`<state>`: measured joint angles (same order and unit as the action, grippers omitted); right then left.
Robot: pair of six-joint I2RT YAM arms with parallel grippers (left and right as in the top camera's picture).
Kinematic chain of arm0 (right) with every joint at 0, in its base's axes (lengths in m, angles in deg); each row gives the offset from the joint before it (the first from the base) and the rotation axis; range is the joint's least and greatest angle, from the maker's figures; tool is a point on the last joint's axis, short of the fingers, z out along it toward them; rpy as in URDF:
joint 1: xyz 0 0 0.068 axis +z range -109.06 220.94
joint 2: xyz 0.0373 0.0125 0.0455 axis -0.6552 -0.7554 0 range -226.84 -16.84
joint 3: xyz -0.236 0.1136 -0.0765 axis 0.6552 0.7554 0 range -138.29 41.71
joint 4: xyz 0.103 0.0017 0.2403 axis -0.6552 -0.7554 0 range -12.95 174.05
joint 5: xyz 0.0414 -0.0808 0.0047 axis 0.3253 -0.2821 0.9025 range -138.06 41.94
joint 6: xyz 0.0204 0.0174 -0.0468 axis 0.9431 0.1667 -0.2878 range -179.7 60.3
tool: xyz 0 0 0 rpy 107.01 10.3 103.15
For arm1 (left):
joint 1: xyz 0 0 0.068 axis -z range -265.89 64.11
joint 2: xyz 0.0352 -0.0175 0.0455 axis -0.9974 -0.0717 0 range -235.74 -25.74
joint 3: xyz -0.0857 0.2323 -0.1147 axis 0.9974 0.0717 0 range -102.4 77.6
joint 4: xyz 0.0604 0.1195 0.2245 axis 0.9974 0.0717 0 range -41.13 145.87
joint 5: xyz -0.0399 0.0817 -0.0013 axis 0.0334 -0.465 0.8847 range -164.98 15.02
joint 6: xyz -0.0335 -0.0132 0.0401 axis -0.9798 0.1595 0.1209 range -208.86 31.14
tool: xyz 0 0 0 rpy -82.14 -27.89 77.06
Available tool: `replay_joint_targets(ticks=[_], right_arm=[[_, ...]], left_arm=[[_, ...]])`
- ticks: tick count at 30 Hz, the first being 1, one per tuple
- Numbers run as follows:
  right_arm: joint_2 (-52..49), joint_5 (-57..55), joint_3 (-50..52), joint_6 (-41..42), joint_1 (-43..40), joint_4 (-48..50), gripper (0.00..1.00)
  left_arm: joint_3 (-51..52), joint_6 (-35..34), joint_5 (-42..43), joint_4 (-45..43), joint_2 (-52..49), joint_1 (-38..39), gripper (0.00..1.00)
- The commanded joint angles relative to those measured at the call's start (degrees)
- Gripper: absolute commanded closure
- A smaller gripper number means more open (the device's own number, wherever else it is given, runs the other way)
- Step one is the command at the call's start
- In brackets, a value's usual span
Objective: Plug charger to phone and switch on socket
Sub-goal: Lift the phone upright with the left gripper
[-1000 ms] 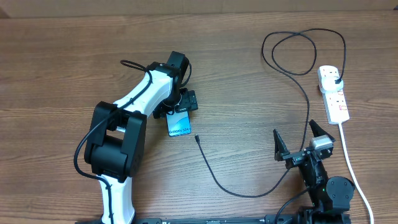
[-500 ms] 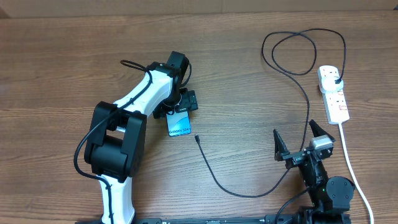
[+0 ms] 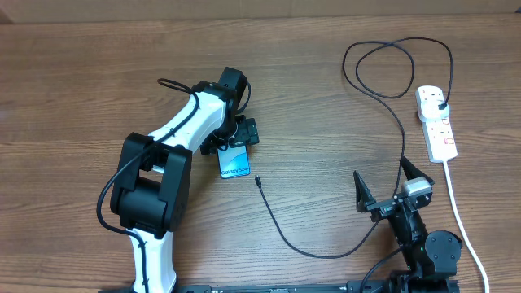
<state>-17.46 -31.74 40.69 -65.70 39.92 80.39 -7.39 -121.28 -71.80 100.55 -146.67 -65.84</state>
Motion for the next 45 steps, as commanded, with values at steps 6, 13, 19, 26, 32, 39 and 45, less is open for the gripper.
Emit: replay_joint_targets(ticks=[6, 13, 19, 26, 32, 39, 45], right_arm=[[0.5, 0.1, 0.6, -0.1, 0.3, 0.3, 0.00], [0.5, 0.1, 0.6, -0.1, 0.3, 0.3, 0.00], [0.5, 0.1, 0.6, -0.1, 0.3, 0.3, 0.00], [0.5, 0.1, 0.6, -0.1, 0.3, 0.3, 0.00], [0.5, 0.1, 0.6, -0.1, 0.3, 0.3, 0.00], [0.5, 0.1, 0.6, -0.1, 0.3, 0.3, 0.00], [0.5, 0.1, 0.6, -0.1, 0.3, 0.3, 0.00]], left_arm=[[2.6, 1.6, 2.8, -1.2, -5.4, 0.2, 0.00], [2.6, 1.1, 2.8, -1.2, -5.4, 0.2, 0.00], [0.5, -1.1, -1.4, 0.8, -5.3, 0.2, 0.00], [-7.0, -1.0, -5.1, 5.7, -5.3, 0.2, 0.01], [-7.5, -1.0, -5.1, 5.2, -5.4, 0.2, 0.00], [-3.8, -0.5, -5.1, 1.1, -5.4, 1.7, 0.00], [-1.1, -0.4, -5.3, -3.4, -5.4, 3.0, 0.00]])
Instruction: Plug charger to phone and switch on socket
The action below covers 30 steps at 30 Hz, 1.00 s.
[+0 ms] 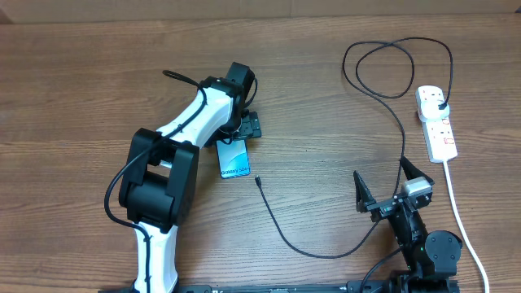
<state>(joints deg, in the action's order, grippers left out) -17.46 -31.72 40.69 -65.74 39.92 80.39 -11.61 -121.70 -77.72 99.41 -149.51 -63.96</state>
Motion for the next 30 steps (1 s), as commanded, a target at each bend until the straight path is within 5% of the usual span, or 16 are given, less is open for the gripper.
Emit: replay_joint_targets(ticks=[1, 22, 30], right_arm=[[0.5, 0.0, 0.6, 0.0, 0.3, 0.3, 0.00], [0.5, 0.0, 0.6, 0.0, 0.3, 0.3, 0.00], [0.5, 0.0, 0.6, 0.0, 0.3, 0.3, 0.00]], left_arm=[[3.4, 0.0, 0.7, -2.7, -2.5, 1.3, 0.00], [3.7, 1.6, -0.9, 3.8, -2.5, 1.0, 0.00], [3.7, 1.6, -0.8, 4.0, -2.5, 0.9, 0.20]])
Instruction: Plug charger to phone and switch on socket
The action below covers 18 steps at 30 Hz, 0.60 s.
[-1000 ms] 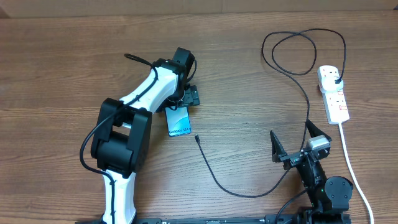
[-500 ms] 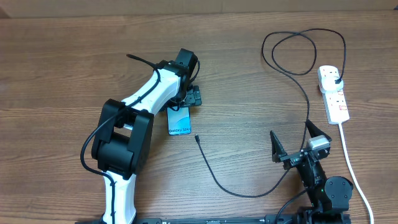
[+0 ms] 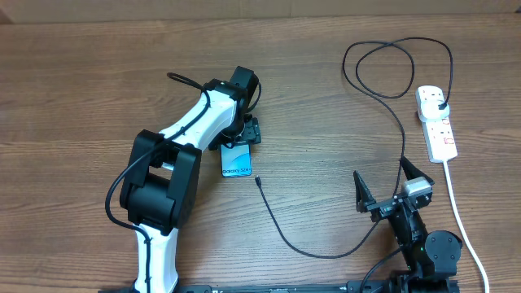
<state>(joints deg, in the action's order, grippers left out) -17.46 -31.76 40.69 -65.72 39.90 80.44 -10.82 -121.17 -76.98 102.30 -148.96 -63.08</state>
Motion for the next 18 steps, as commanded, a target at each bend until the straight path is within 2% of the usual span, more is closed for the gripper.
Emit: replay_joint_targets(ticks=[1, 6, 18], right_arm=[[0.5, 0.1, 0.6, -0.1, 0.3, 0.3, 0.00], [0.5, 0.1, 0.6, -0.1, 0.3, 0.3, 0.00], [0.5, 0.1, 0.6, -0.1, 0.3, 0.3, 0.00]], left_arm=[[2.9, 1.0, -1.6, 1.2, -3.1, 0.0, 0.20], [2.9, 1.0, -1.6, 1.8, -3.1, 0.0, 0.13], [2.9, 0.7, -1.6, 1.3, -3.1, 0.0, 0.14]])
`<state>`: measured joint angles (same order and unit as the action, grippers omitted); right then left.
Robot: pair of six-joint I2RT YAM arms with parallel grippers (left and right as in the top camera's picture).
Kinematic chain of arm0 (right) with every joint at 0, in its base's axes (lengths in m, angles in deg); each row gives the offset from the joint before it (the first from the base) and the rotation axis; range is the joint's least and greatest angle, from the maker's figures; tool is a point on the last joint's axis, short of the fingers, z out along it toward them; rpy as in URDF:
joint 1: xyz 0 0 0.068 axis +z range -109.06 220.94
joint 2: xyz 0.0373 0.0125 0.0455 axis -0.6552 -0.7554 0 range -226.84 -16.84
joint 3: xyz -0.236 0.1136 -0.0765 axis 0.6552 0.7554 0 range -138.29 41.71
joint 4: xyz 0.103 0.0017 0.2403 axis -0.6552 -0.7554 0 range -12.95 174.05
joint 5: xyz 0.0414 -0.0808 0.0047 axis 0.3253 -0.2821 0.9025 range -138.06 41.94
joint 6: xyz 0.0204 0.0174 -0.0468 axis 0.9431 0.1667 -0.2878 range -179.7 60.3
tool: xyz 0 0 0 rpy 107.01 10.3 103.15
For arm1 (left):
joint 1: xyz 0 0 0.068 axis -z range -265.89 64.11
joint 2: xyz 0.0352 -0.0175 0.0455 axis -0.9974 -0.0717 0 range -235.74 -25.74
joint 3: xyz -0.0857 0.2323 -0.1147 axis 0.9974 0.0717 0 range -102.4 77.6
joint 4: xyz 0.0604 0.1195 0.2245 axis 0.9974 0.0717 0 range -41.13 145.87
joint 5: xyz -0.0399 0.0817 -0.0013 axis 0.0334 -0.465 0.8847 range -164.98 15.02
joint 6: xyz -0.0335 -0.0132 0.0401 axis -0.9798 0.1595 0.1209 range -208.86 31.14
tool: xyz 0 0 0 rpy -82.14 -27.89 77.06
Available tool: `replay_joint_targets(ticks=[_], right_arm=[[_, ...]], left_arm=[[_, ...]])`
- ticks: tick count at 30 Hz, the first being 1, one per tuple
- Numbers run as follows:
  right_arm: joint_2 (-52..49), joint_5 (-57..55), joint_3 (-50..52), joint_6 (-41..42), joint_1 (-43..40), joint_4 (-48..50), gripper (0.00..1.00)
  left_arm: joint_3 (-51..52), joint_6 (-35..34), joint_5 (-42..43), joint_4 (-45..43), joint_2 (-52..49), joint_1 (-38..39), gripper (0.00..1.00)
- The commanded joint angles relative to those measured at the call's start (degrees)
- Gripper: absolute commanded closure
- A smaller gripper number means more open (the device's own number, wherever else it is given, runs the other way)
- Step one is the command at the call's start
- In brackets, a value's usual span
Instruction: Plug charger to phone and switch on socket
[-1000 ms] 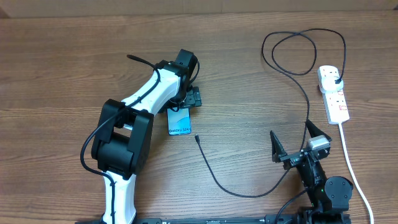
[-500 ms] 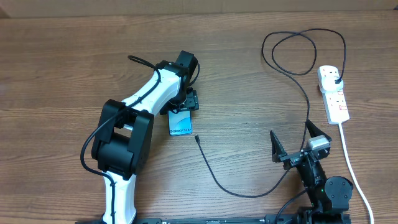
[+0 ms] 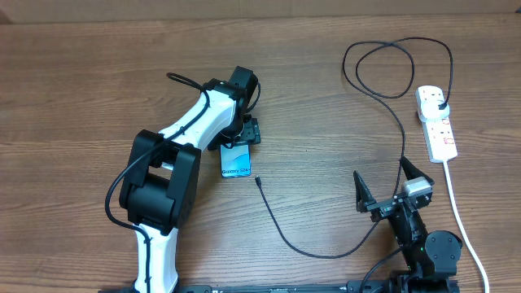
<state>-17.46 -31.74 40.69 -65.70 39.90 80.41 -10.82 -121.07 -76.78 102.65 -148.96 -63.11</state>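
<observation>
A phone with a blue screen lies on the wooden table, near end pointing at the charger's plug tip. My left gripper sits over the phone's far end, its fingers on either side of it and apparently closed on it. The black cable curves from the tip to the right, up in a loop, and into the white power strip at the right. My right gripper stands open near the front right, beside the cable and holding nothing.
The power strip's white cord runs down the right side toward the front edge. The cable's big loop lies at the back right. The left arm's white links stretch from the front left to the phone.
My left gripper was at the phone's far end at the start. Later its wrist had shifted slightly up and right, and the phone lay a little further right. It then settled back closer over the phone and has stayed there. The right arm, cable and strip never moved.
</observation>
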Motion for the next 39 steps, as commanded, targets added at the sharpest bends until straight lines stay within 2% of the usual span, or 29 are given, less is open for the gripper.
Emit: replay_joint_targets(ticks=[1, 39], right_arm=[[0.5, 0.1, 0.6, -0.1, 0.3, 0.3, 0.00], [0.5, 0.1, 0.6, -0.1, 0.3, 0.3, 0.00]], left_arm=[[2.9, 0.5, -1.8, 0.9, -3.1, 0.1, 0.15], [2.9, 0.8, 0.4, 1.3, -3.1, -1.5, 0.13]])
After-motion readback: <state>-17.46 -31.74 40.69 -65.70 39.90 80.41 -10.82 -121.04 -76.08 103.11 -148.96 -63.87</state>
